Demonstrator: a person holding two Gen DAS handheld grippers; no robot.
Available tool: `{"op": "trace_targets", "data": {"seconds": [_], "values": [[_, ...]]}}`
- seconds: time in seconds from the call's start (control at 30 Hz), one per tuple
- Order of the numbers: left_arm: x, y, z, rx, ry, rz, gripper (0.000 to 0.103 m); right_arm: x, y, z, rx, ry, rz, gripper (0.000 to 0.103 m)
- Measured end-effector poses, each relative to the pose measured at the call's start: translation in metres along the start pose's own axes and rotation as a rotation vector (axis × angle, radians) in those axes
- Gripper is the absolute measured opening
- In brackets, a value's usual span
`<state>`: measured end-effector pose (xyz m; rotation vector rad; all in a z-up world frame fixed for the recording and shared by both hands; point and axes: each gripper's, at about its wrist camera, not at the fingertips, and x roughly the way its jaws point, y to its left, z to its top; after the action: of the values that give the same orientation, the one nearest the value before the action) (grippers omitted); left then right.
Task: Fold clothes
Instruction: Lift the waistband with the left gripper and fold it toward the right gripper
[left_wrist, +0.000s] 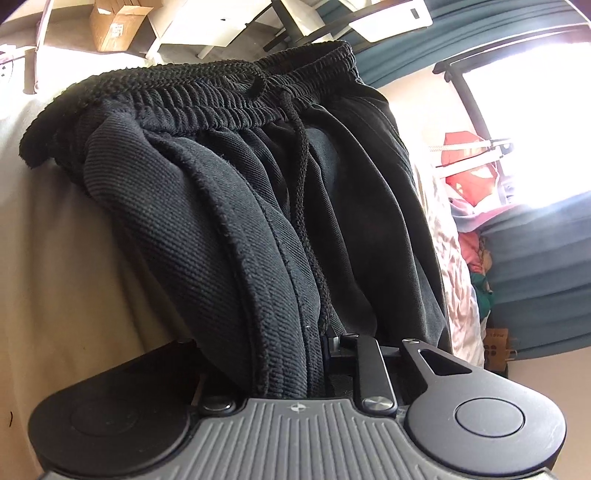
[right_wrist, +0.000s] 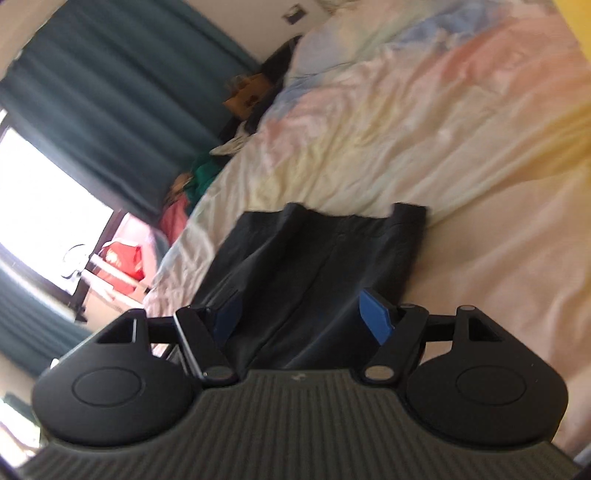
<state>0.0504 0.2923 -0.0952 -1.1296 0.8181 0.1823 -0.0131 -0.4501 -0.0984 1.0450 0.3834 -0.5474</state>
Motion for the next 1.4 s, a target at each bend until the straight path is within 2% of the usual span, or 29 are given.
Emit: {"op": "trace_targets", "data": {"seconds": [0.1,0.17,0.23,0.27,0.33,0.37,0.43,0.53,0.6,0.63,0.67,0.73,0.83,0.93,1.0,1.3,1.4], "values": [[-0.001,0.0,-0.001,-0.017,0.007,-0.006,0.025,0.017,-0.043,0.003,0.145,0.066,-0.053,0.073],[-0.002,0.006,0.0,-0.061,0.025,-0.027,0.026,0.029,-0.05,0.002,0.159,0.093,-0.031,0.073],[-0.002,0.011,0.001,-0.105,0.041,-0.034,0.033,0.042,-0.052,0.002,0.167,0.108,0.0,0.073],[0.001,0.014,0.002,-0.13,0.055,-0.031,0.044,0.051,-0.051,0.002,0.177,0.111,0.021,0.073],[0.003,0.024,0.003,-0.165,0.069,-0.047,0.046,0.069,-0.05,0.003,0.197,0.116,0.065,0.072],[0.002,0.026,0.003,-0.18,0.067,-0.053,0.047,0.078,-0.051,0.004,0.219,0.124,0.077,0.065],[0.001,0.03,0.003,-0.22,0.06,-0.072,0.049,0.09,-0.05,0.006,0.227,0.114,0.081,0.06],[-0.003,0.033,0.004,-0.257,0.034,-0.093,0.05,0.102,-0.046,0.01,0.223,0.093,0.138,0.054],[-0.005,0.032,0.006,-0.252,0.012,-0.084,0.05,0.11,-0.046,0.01,0.217,0.096,0.129,0.048],[-0.005,0.031,0.007,-0.241,0.004,-0.076,0.05,0.114,-0.047,0.011,0.21,0.097,0.117,0.04],[-0.005,0.028,0.007,-0.217,0.0,-0.063,0.049,0.117,-0.047,0.01,0.201,0.099,0.101,0.029],[-0.006,0.022,0.006,-0.17,-0.018,-0.041,0.044,0.122,-0.05,0.011,0.187,0.108,0.081,0.015],[-0.011,0.014,0.004,-0.114,-0.048,-0.017,0.039,0.119,-0.049,0.011,0.16,0.096,0.09,0.011],[-0.017,0.014,0.001,-0.098,-0.059,-0.013,0.032,0.113,-0.047,0.011,0.14,0.073,0.096,0.007],[-0.024,0.009,-0.002,-0.082,-0.08,-0.037,0.017,0.107,-0.045,0.012,0.126,0.053,0.104,0.007],[-0.06,-0.009,-0.016,-0.013,-0.174,-0.144,0.01,0.079,-0.03,0.017,0.068,-0.029,0.119,0.006],[-0.081,-0.003,-0.024,-0.028,-0.201,-0.193,0.01,0.069,-0.029,0.017,0.068,-0.05,0.119,0.006]]}}
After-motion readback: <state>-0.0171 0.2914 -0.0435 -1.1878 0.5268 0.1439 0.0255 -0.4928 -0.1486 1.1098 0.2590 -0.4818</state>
